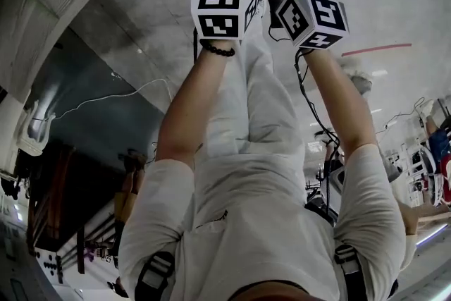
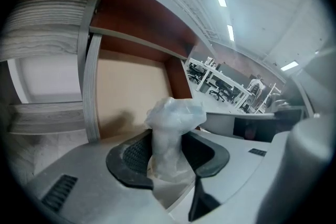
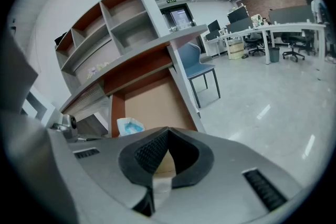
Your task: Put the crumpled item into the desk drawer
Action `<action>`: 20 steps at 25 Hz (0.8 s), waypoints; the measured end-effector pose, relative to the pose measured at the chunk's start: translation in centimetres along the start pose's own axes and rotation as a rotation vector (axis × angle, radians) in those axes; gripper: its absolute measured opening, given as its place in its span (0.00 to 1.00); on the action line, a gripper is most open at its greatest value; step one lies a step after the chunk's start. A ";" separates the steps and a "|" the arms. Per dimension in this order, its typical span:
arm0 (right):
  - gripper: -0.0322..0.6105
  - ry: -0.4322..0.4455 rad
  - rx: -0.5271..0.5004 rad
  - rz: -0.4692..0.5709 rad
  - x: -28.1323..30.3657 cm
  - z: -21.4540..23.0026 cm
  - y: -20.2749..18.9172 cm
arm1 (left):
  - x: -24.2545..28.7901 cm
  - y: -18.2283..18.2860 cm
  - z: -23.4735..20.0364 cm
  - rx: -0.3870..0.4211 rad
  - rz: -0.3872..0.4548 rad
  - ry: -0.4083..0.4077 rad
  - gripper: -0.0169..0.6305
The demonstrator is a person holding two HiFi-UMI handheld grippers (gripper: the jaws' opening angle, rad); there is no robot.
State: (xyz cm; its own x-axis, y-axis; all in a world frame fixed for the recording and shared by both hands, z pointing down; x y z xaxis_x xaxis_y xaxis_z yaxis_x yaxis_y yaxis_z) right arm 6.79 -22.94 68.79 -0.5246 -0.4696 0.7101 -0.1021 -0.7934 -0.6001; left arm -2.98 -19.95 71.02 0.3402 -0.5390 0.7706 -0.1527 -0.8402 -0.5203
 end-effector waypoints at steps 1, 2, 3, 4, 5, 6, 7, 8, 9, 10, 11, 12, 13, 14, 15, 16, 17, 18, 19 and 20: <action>0.05 -0.001 0.000 -0.001 0.0 0.1 0.2 | 0.0 0.1 0.1 -0.001 -0.002 -0.003 0.29; 0.05 -0.001 0.000 -0.002 0.0 0.2 0.2 | 0.1 0.1 0.2 -0.001 -0.005 -0.005 0.30; 0.05 -0.001 0.000 -0.004 0.0 0.3 0.1 | 0.3 0.0 0.2 0.000 -0.008 -0.007 0.30; 0.05 0.000 0.000 -0.006 0.1 0.5 -0.1 | 0.5 -0.3 0.3 -0.001 -0.012 -0.007 0.31; 0.05 0.001 0.000 -0.009 0.2 0.6 -0.3 | 0.7 -0.5 0.3 -0.003 -0.016 -0.007 0.31; 0.05 0.001 -0.001 -0.011 0.3 0.6 -0.4 | 0.8 -0.5 0.2 -0.005 -0.017 -0.006 0.32; 0.05 0.002 -0.001 -0.012 0.2 0.6 -0.3 | 0.8 -0.4 0.2 -0.008 -0.017 -0.006 0.32; 0.05 0.002 -0.002 -0.011 0.2 0.4 -0.2 | 0.6 -0.3 0.2 -0.010 -0.016 -0.006 0.32; 0.05 0.003 -0.002 -0.010 0.1 0.3 -0.1 | 0.4 -0.1 0.2 -0.011 -0.015 -0.006 0.32; 0.05 0.003 -0.002 -0.009 0.1 0.2 0.0 | 0.3 -0.1 0.1 -0.011 -0.014 -0.006 0.33; 0.05 0.004 -0.001 -0.008 0.1 0.2 -0.1 | 0.3 -0.2 0.1 -0.010 -0.014 -0.005 0.33; 0.05 0.004 0.001 -0.007 0.2 0.3 -0.2 | 0.4 -0.3 0.0 -0.009 -0.015 -0.003 0.33; 0.05 0.005 0.004 -0.007 0.3 0.4 -0.3 | 0.6 -0.4 0.0 -0.010 -0.016 -0.001 0.33; 0.05 0.005 0.005 -0.007 0.3 0.5 -0.4 | 0.7 -0.5 0.0 -0.011 -0.017 0.001 0.33; 0.05 0.005 0.006 -0.008 0.3 0.6 -0.4 | 0.8 -0.5 0.0 -0.012 -0.018 0.002 0.33; 0.05 0.006 0.005 -0.010 0.3 0.6 -0.4 | 0.9 -0.5 0.1 -0.013 -0.018 0.001 0.33; 0.05 0.006 0.004 -0.010 0.2 0.7 -0.5 | 0.9 -0.5 0.1 -0.014 -0.018 0.000 0.33; 0.05 0.006 0.003 -0.010 0.2 0.7 -0.5 | 1.0 -0.5 0.2 -0.014 -0.017 -0.004 0.34; 0.05 0.006 0.003 -0.010 0.2 0.7 -0.6 | 1.0 -0.5 0.2 -0.014 -0.017 -0.007 0.36; 0.05 0.005 0.004 -0.009 0.2 0.7 -0.6 | 1.0 -0.4 0.2 -0.013 -0.018 -0.010 0.37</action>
State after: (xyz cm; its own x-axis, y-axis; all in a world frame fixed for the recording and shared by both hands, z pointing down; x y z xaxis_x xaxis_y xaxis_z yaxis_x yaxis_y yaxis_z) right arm 7.31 -22.86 69.54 -0.5276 -0.4605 0.7138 -0.1031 -0.7994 -0.5919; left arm -2.43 -20.13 71.96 0.3522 -0.5230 0.7761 -0.1585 -0.8506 -0.5013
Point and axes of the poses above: the fingertips, and each gripper's own axes: x forward along the fingers, z to its right, y out of its top, the point moved 5 cm from there along -x, backward along the fingers, and after that the axes turned 11 degrees about -z, right-handed, at the moved point
